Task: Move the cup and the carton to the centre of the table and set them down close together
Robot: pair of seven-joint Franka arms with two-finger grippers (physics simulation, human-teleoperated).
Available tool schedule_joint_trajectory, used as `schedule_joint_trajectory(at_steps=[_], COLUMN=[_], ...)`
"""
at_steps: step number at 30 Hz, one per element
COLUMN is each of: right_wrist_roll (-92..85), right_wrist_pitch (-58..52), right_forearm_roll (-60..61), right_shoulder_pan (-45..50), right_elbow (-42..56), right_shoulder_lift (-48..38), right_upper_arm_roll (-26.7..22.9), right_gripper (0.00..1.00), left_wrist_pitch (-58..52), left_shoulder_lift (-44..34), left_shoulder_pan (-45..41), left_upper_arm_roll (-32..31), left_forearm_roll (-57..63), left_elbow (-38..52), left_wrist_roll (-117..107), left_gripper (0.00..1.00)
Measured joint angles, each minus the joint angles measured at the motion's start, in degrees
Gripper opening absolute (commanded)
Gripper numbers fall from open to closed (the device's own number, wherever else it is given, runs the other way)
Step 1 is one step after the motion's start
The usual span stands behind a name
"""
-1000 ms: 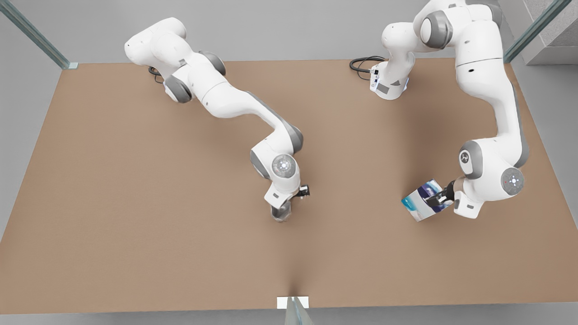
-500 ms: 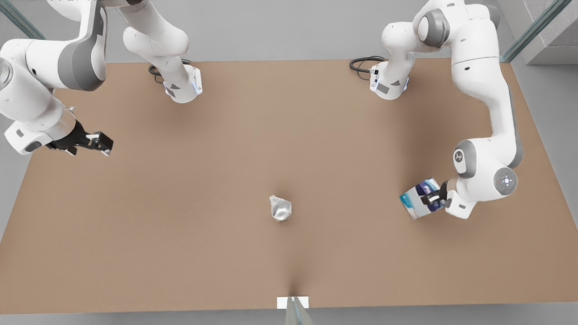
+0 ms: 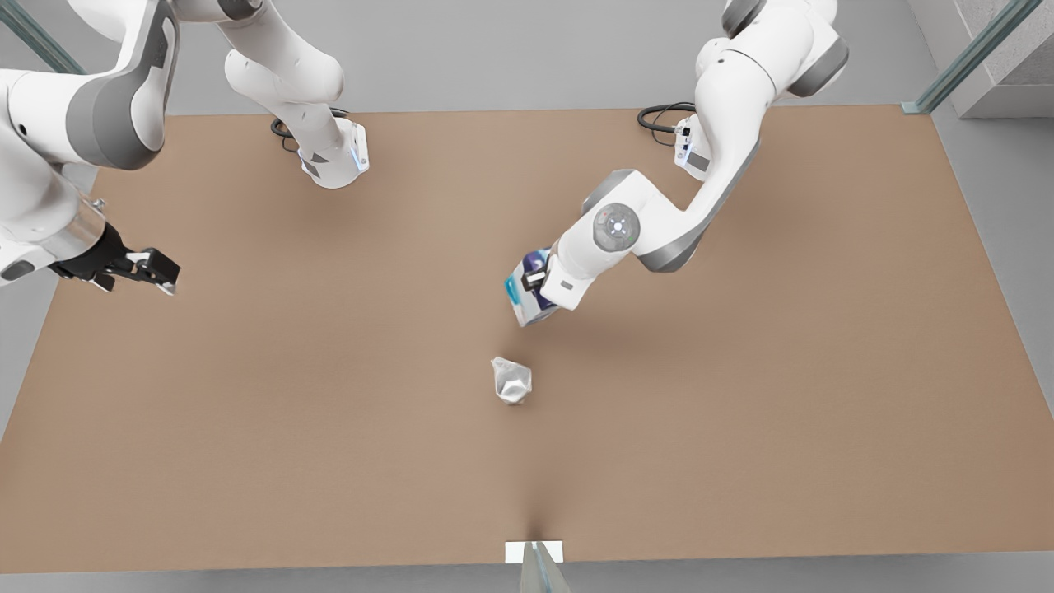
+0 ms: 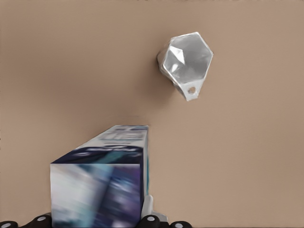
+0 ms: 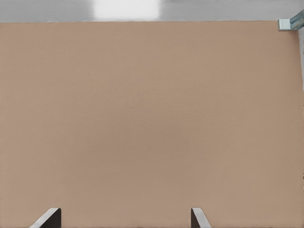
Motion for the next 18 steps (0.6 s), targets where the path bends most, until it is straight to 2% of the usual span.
schedule_joint_trajectory(at_steps=[6,7,18], right_wrist_roll=[0.00,0.00,0.00], right_wrist_pitch=[0.19,0.50,0.88], right_forearm_roll=[0.04,0.07,0.05], right_shoulder_pan=[0.26,0.28,0.22], right_elbow=[0.07,0.02,0.07], right_shoulder_lift=[0.35,0.35,0.46], right_upper_arm_roll=[-0.01,0.04,0.02], right_gripper=[1.00,1.00,1.00], left_wrist_pitch=[3.80,4.29,4.67], left_shoulder_lift=[3.29,3.49,3.86], left_shoulder_pan=[-0.07,-0.07,-0.16], left_upper_arm_roll=[0.13,0.13,0.13], left_forearm_roll=[1.84,2.00,2.23], left_elbow=[0.00,0.00,0.00], left_wrist_roll=[-0.24,-0.23,-0.56], left_gripper=[0.68,1.00,1.00])
